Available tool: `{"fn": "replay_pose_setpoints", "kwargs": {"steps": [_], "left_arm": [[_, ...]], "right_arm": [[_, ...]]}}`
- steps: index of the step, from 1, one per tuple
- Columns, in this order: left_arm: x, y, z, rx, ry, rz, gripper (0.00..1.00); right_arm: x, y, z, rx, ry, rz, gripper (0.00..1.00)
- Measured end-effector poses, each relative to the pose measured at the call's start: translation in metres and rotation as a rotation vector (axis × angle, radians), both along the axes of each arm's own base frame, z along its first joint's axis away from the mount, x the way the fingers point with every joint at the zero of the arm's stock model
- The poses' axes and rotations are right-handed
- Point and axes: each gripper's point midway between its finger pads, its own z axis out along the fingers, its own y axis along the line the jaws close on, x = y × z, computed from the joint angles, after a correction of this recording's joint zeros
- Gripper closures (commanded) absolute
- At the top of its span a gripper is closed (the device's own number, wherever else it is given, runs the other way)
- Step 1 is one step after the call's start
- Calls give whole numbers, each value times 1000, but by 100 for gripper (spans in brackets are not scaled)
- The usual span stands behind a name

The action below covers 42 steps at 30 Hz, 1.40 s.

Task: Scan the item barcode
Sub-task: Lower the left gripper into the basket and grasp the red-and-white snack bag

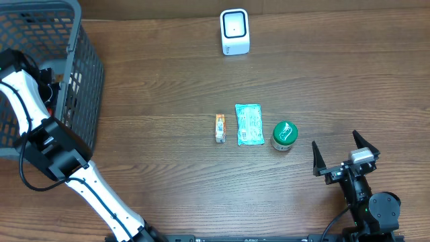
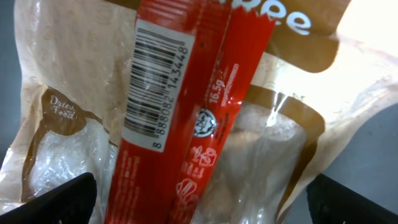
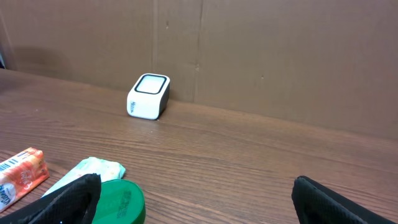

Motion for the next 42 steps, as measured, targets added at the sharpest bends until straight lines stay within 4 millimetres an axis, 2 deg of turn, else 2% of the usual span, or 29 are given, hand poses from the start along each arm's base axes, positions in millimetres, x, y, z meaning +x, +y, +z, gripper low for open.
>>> {"fn": "replay_pose_setpoints", "kwargs": {"steps": [5,15,21,29,34,42], "left_arm": [[0,-1,-1,-5,2,0,16],[-1,-1,-3,-8,5,-1,17],[-1,-5,-6,-19,0,-1,37],[-3,-6,-6,-22,5,0,79],[-3,-6,-4,-21,4,0,96],[-5,-7,3,-39,19,54,96]], "right_arm": [[0,0,0,0,0,0,0],[0,0,0,0,0,0,0],[0,0,0,0,0,0,0],[0,0,0,0,0,0,0],[0,0,0,0,0,0,0],[0,0,0,0,-1,0,0]]}}
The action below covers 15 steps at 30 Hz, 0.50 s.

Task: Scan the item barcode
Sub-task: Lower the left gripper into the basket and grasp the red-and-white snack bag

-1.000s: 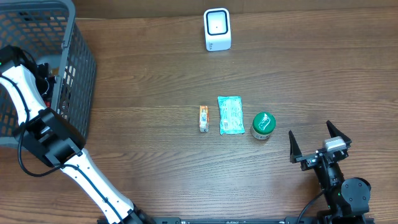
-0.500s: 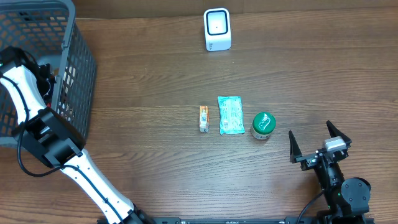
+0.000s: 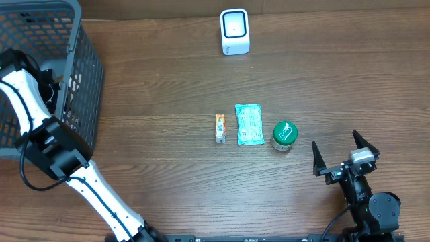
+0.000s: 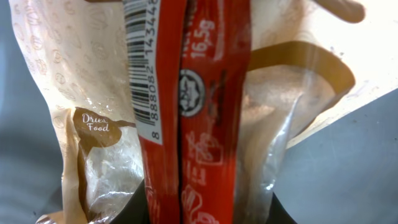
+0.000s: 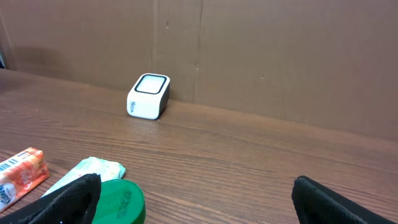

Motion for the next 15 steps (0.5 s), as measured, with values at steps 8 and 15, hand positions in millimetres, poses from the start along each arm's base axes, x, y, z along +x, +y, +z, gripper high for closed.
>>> {"fn": "replay_pose_setpoints", "kwargs": {"steps": [8,15], "left_arm": [[7,5,39,17,-62,146,96],[17,10,105,78,-217,240,96]], "right_arm": [[0,0,0,0,0,0,0],[0,0,0,0,1,0,0]]}}
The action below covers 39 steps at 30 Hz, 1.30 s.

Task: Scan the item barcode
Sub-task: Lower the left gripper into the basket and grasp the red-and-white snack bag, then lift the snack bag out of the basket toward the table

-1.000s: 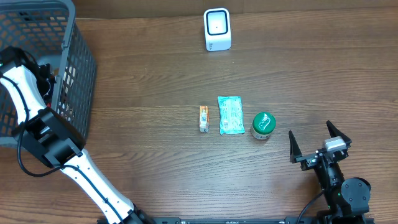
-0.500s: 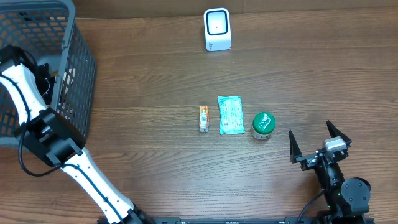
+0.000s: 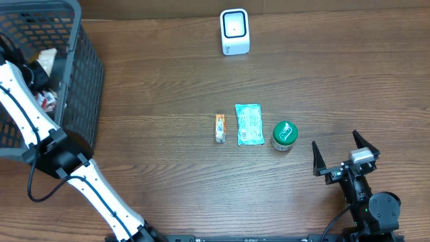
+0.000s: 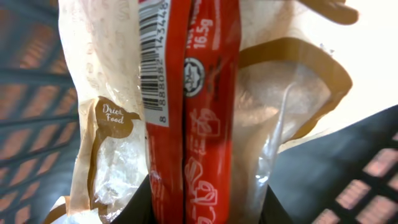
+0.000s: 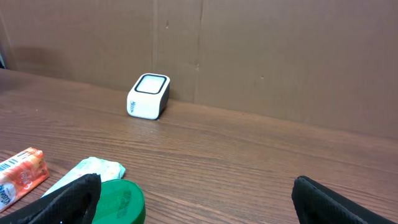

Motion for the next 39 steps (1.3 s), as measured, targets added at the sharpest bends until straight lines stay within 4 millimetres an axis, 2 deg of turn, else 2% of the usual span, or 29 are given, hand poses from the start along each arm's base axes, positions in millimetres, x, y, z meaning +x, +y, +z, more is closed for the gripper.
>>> {"fn": "replay_pose_setpoints", "kwargs": {"steps": [4,11,13,16,20,23,27,31,34,39], "left_arm": [[4,-1,26,16,-78,28,96],[6,-18,70,-21,-202,42,96],[4,-26,91,-22,-246,42,96],[-4,-39,134,-9,-330,39,96],[-26,-66,201,20,-454,22,96],[-47,-91,241,45,-519,-5,96],[-56,-125,278,53,-605,-71,96],[-48,-169,293,25,-645,-176,96],[-42,-210,298,-11,-647,-269,96],[-49,-264,289,-31,-562,-366,96]], "right_arm": [[0,0,0,0,0,0,0],[0,0,0,0,0,0,0],[0,0,0,0,0,0,0],[0,0,0,0,0,0,0],[0,0,0,0,0,0,0],[0,0,0,1,0,0,0],[0,0,0,0,0,0,0],[0,0,0,0,-1,0,0],[0,0,0,0,0,0,0],[0,0,0,0,-1,0,0]]}}
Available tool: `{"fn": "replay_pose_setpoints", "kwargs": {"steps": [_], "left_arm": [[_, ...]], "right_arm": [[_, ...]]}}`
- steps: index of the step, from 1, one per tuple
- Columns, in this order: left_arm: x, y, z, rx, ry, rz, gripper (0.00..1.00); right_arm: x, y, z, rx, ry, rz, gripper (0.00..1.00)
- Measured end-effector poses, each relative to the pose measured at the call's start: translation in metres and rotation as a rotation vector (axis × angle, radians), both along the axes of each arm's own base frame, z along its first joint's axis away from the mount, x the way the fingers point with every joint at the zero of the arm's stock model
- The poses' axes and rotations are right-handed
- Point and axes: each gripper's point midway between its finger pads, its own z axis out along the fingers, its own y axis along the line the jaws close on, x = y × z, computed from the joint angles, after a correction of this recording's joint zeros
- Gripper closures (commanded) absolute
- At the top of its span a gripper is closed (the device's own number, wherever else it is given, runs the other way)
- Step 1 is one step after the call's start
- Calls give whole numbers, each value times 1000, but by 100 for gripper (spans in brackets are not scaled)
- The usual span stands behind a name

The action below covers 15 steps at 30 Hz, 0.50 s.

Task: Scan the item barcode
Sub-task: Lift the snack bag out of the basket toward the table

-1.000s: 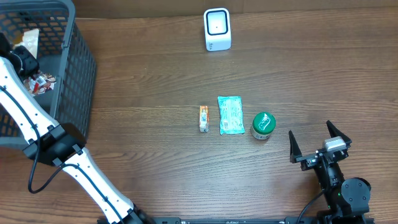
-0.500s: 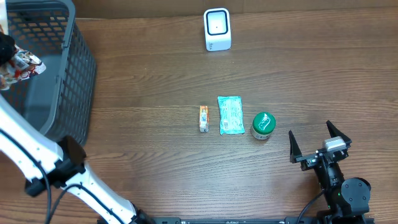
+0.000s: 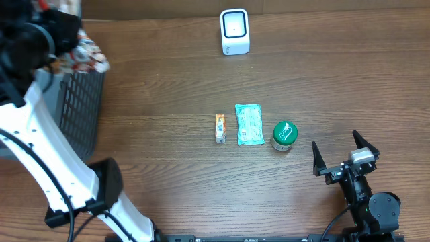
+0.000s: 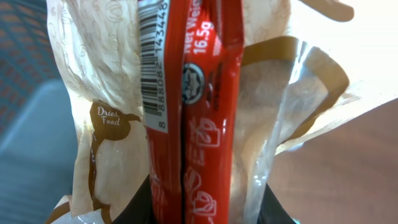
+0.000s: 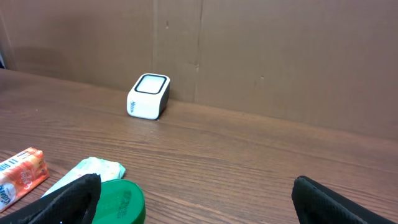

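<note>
My left gripper (image 4: 205, 208) is shut on a red sachet (image 4: 199, 112) with a barcode label and on the tan-and-clear dried food bag (image 4: 99, 124) behind it. In the overhead view that bundle (image 3: 86, 54) hangs at the basket's right rim, above the table's far left. The white scanner (image 3: 234, 31) stands at the back centre, also seen as the scanner (image 5: 148, 96) from the right wrist. My right gripper (image 3: 345, 156) rests open at the front right, nothing between its fingers.
A dark mesh basket (image 3: 80, 107) stands at the far left. In the table's middle lie an orange packet (image 3: 220, 128), a teal wipes pack (image 3: 248, 124) and a green-lidded jar (image 3: 284, 134), the jar just left of my right gripper.
My left gripper has risen out of the basket with the red sachet and the bag, and now holds them over the basket's right rim. The right arm has not moved.
My left gripper was open deep in the basket, over the red sachet lying on the bag. Then it was shut on both, and then held them above the basket floor. Now the bundle is at the basket's rim, over wood.
</note>
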Motion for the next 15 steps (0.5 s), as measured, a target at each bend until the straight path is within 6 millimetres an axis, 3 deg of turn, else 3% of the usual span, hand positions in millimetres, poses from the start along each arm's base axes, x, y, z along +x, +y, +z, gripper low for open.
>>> {"fn": "replay_pose_setpoints", "kwargs": {"steps": [4,7,15], "left_arm": [[-12,-28,-25,26,123,-45,96],[-21,-44,-61,30,263,-82,96],[-41,-78,-194,26,691,-180,96]], "right_arm": [[0,0,0,0,0,0,0],[0,0,0,0,0,0,0],[0,0,0,0,1,0,0]]}}
